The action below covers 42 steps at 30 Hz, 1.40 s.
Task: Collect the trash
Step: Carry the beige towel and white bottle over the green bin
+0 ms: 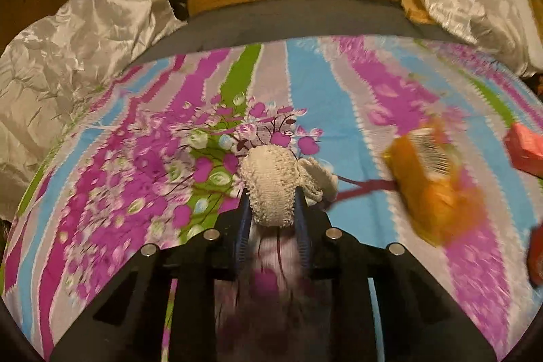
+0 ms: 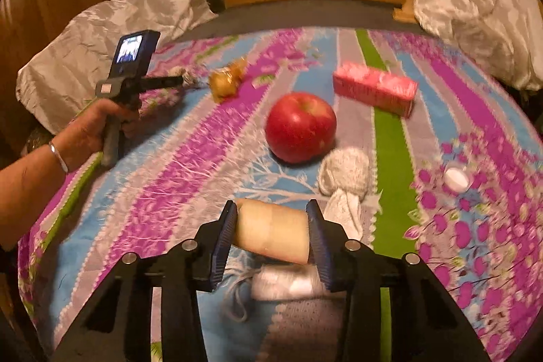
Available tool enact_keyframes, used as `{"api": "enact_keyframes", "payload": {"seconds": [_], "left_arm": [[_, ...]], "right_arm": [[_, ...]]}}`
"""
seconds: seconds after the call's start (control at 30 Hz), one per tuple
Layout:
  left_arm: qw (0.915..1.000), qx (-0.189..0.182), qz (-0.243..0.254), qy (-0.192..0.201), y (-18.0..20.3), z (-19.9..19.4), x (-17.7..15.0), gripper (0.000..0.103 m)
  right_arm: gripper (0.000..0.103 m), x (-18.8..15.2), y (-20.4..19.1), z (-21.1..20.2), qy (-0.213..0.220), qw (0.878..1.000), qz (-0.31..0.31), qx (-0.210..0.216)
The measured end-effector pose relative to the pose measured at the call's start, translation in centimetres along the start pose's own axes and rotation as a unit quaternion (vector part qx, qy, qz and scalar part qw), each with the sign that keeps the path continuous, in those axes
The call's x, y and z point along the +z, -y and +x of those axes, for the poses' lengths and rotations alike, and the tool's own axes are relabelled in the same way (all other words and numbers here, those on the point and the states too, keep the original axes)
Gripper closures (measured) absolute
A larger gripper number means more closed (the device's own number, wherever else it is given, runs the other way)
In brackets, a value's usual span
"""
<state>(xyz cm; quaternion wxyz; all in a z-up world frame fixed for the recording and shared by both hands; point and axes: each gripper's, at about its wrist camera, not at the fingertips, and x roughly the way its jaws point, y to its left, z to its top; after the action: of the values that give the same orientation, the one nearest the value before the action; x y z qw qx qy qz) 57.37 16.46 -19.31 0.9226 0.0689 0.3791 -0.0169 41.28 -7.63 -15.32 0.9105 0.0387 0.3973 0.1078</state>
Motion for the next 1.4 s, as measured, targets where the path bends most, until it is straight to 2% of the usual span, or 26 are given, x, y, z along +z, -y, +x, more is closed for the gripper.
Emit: {"api": "enact_keyframes", "payload": {"seconds": [0.1,0.27,0.5,0.67,0.87,1.1,1.27,1.4], "left_arm": [[0.9986,-0.024,-0.041,0.021,-1.1,-4.8,-1.4,0.08],[0.9932,-0.068,-0.08,0.051,-1.8,-13.5,-3.5,0.08],[0.9916,-0.093,-0.076,0.048,1.2,-23.0,-7.0,0.08],[0.9919,-0.116,-0.024,0.046,7.0,-29.0,-10.4,0.08],[0.9884,-0.146,0.02,0.034,13.4,-34.0,-13.8,0.08],[0.983,-0.171,0.058,0.037,20.8,-38.1,-14.7,0.08],[0.9723,-0.204,0.104,0.048,27.3,-40.7,-14.4,0.08],[0.9595,-0.235,0.14,0.068,32.8,-43.0,-13.8,0.08]], "right_arm": [[0.06,0.6,-0.3,-2.8,0.024,1.0,0.004,0.014],[0.06,0.9,-0.5,-8.2,0.056,0.998,0.005,0.029],[0.06,-1.0,-0.3,-16.4,0.08,0.996,0.019,0.039],[0.06,-3.8,0.5,-22.3,0.089,0.995,0.027,0.021],[0.06,-8.2,3.5,-28.8,0.102,0.992,0.072,-0.001],[0.06,-12.7,7.3,-35.1,0.121,0.985,0.114,-0.042],[0.06,-14.9,10.2,-39.8,0.143,0.976,0.134,-0.091],[0.06,-16.4,13.4,-44.5,0.168,0.962,0.153,-0.148]]}}
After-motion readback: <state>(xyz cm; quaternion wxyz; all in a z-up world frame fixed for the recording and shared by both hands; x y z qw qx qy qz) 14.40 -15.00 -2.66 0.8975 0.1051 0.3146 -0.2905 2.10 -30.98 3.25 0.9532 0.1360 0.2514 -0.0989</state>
